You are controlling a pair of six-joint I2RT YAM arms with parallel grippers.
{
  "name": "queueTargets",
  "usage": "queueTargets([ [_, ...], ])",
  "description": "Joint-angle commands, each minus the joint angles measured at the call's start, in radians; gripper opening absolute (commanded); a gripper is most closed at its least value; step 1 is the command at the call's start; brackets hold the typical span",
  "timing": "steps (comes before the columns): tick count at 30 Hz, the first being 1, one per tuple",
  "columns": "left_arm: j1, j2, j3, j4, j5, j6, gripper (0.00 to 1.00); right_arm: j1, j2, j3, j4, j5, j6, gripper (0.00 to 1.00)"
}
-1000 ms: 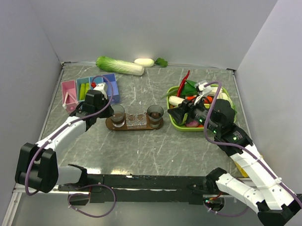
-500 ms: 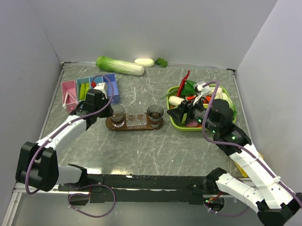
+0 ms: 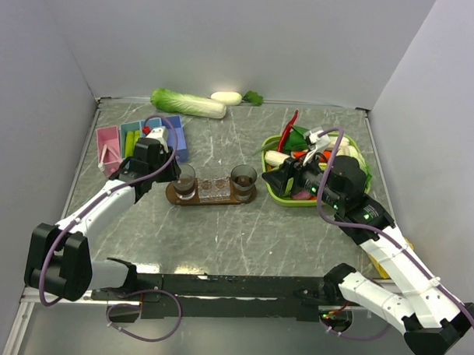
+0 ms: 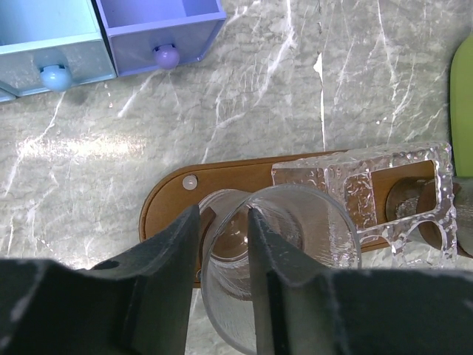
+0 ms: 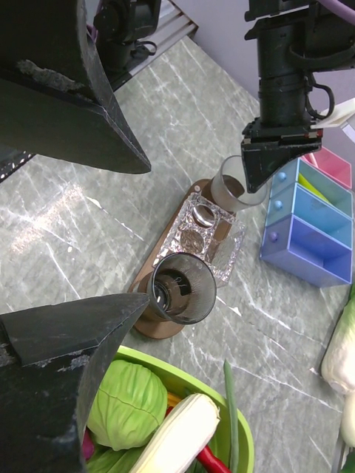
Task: Prepare toiletry sets of a toothbrush and toothpaste on the tray
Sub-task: Place the cup on the tray.
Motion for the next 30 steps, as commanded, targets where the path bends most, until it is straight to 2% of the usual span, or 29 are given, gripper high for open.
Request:
queueTargets([
  [1,-0.004,-0.027,0.045,0.018,-0.030,-0.008,0.41,-0.006,-0.003,0.001,0.038,0.008,-0.003,0.73],
  [18,-0.004,-0.136,0.057,-0.031,-0.081,0.005,0.65,-0.006,0.013,0.009,0.026,0.015,-0.005,0.74],
  [27,-0.005,-0.268,0.054,-0.027,-0.127,0.043,0.96,-0.006,-0.004,0.003,0.025,0.026,-0.003,0.74],
  [30,0.001,-0.315,0.043,-0.010,-0.124,0.054,0.99,-0.009,-0.006,0.001,0.022,0.027,0.000,0.74],
])
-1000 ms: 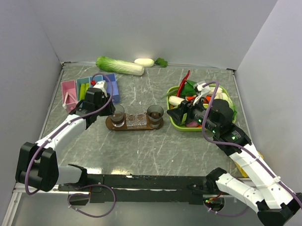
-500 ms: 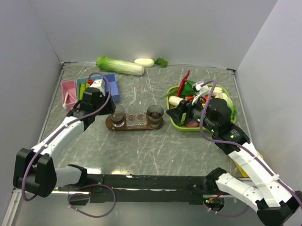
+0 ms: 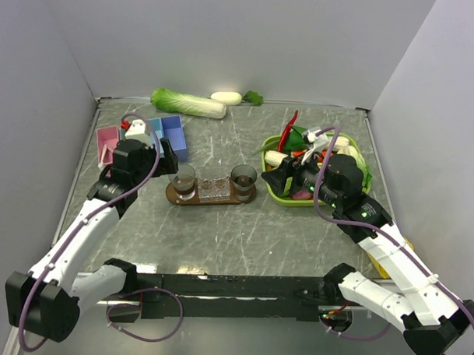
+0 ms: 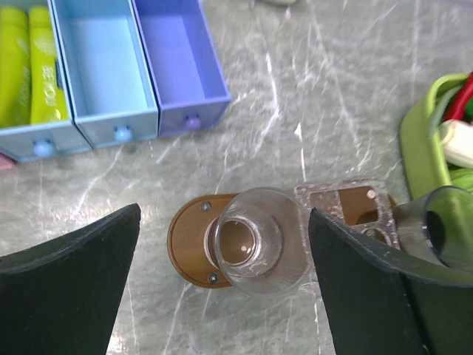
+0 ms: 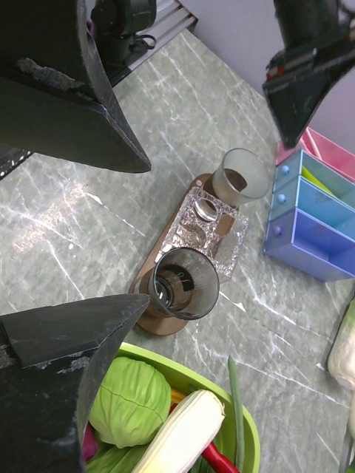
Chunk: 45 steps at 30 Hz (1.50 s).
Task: Prepare toiletry sets of a toothbrush and toothpaste on the tray
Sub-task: Place the cup on the tray, then pick up the toothpaste from the storage box.
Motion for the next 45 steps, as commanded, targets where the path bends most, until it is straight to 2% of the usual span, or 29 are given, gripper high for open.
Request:
queueTargets([
  [1,0.014,-0.079,0.028,0.050,0.015,0.028,0.99,-0.011,-0.021,0.000,0.023,0.009,0.001,0.74],
  [3,0.032,-0.102,0.028,0.061,0.042,0.032,0.97,-0.018,-0.022,-0.004,0.025,0.009,0.003,0.75],
  [9,0.185,-0.117,0.067,0.026,0.095,0.032,0.97,-0.043,-0.026,-0.013,0.022,0.006,0.003,0.76],
  [14,0.336,0.001,0.212,-0.037,0.070,0.052,0.99,-0.066,-0.030,-0.014,0.014,-0.003,-0.002,0.77],
  [16,0.388,0.067,0.266,-0.034,0.081,0.061,0.94,-0.078,-0.032,-0.013,0.000,-0.005,-0.006,0.77],
  [18,0.399,0.125,0.350,-0.048,0.055,0.104,0.89,-0.083,-0.033,-0.008,-0.009,0.001,-0.014,0.77],
  [20,0.397,0.240,0.445,-0.103,-0.040,0.132,0.84,-0.095,-0.038,-0.005,-0.018,0.008,-0.020,0.77],
  [22,0.397,0.353,0.493,-0.122,-0.103,0.166,0.74,-0.109,-0.041,0.003,-0.023,0.014,-0.026,0.78],
  [30,0.400,0.640,0.653,-0.137,-0.088,0.204,0.38,-0.144,-0.033,0.041,-0.098,0.015,-0.061,0.78],
  [37,0.399,0.771,0.708,-0.143,-0.062,0.207,0.34,-0.169,-0.018,0.044,-0.121,0.006,-0.077,0.79],
  [45,0.403,0.871,0.711,-0.135,0.032,0.198,0.31,-0.190,0.017,0.062,-0.118,-0.029,-0.075,0.79],
])
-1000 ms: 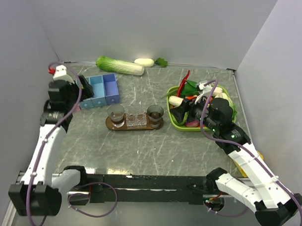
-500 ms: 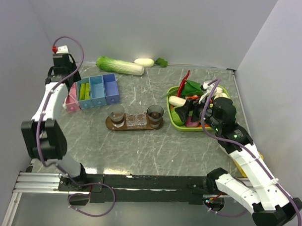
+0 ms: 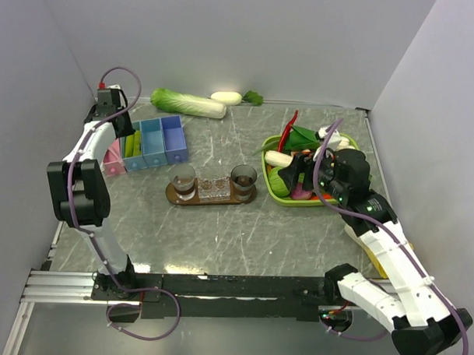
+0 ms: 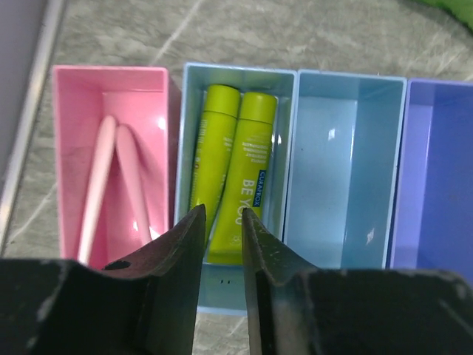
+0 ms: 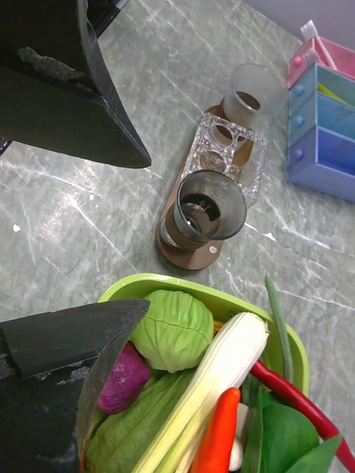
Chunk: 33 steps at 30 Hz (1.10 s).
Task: Prepare toiletry sets of a toothbrush and toothpaste on the tray
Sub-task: Pick up the toothpaste from the storage box.
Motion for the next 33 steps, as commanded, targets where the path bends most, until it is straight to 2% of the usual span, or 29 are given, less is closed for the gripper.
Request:
queueTargets([
  [1,0.011,0.053,0.054,0.012,0.078,0.005,0.30,-0.012,0.008,0.048,0.014,-0.020,-0.011,0.79],
  [10,0.018,0.111,0.050,0.013,0.132,0.000,0.30,-0.021,-0.003,0.020,0.024,-0.032,0.008,0.79],
  [33,0.017,0.237,0.061,0.008,0.092,0.003,0.36,-0.031,-0.053,-0.046,0.044,-0.031,0.040,0.79],
])
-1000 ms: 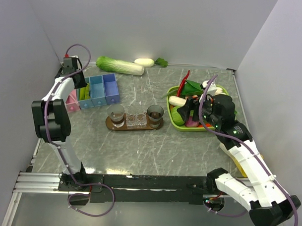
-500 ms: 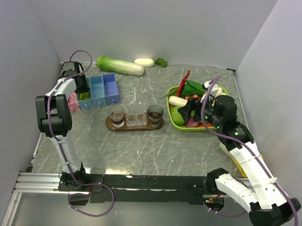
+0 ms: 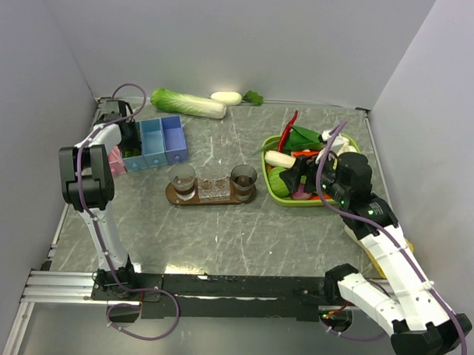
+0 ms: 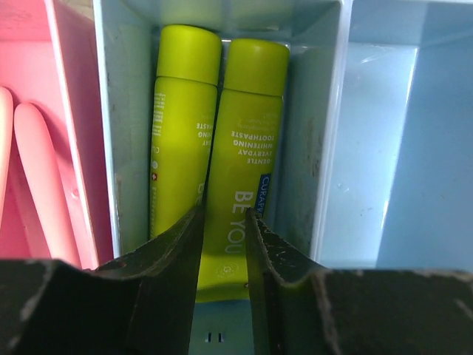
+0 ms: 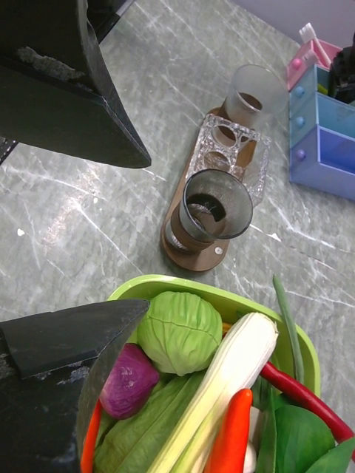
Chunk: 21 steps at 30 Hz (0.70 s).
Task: Prepare toiletry sets of a toothbrush and toothpaste on the tray
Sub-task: Pick up the toothpaste from the storage box.
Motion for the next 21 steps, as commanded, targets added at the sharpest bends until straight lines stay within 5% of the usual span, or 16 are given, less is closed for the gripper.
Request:
queueTargets([
  [1,0.001,0.034,0.041,0.009,-0.011,0.007,0.36,-0.007,-0.030,-0.016,0.042,-0.008,0.019,0.79],
  [6,0.000,0.050,0.038,0.011,0.015,0.006,0.35,-0.009,-0.033,-0.019,0.042,-0.011,0.025,0.79],
  [12,0.000,0.042,0.042,-0.002,0.058,0.006,0.01,-0.009,-0.039,-0.031,0.043,-0.012,0.036,0.79],
  [21,-0.002,-0.163,-0.051,0.090,0.027,-0.054,0.01,-0.009,-0.043,-0.040,0.046,-0.012,0.044,0.79],
])
